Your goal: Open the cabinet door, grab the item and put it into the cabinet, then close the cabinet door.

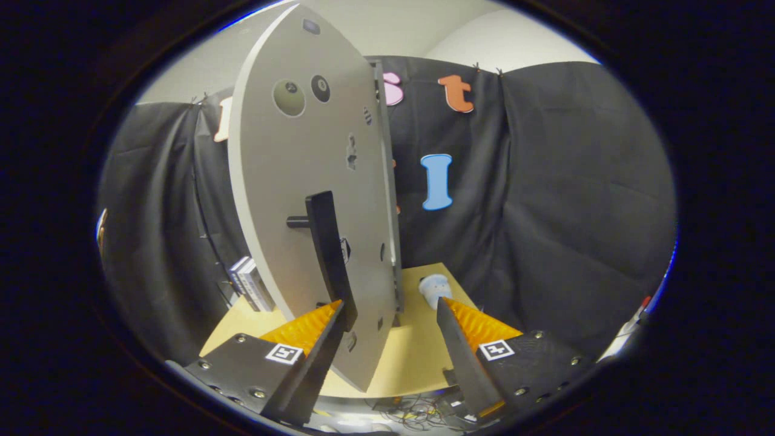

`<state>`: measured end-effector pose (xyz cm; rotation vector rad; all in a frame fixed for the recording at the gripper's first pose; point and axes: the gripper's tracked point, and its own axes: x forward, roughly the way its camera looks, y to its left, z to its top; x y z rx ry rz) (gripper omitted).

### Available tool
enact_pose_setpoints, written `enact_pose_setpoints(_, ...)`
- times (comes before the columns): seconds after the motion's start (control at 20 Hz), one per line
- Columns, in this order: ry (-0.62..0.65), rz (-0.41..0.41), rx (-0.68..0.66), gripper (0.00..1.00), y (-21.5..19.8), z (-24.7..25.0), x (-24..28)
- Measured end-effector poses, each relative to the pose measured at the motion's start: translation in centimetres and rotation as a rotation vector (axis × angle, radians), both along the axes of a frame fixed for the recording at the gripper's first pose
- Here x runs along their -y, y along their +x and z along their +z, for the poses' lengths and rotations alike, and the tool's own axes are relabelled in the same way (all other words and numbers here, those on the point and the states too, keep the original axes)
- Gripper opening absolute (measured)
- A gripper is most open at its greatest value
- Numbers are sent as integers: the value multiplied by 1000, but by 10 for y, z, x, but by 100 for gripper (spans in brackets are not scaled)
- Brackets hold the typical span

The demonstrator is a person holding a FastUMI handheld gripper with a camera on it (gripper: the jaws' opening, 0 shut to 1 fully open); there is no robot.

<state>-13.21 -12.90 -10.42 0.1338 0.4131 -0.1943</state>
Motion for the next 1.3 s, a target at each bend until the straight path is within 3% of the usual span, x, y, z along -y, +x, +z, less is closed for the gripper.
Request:
enact_pose_setpoints(0.65,82,189,23,92,78,-15,-77)
enact_pose_setpoints(1.0,49,309,27,92,118,-22,-130)
enact_pose_setpoints(1.3,53,351,35,92,133,-21,-150)
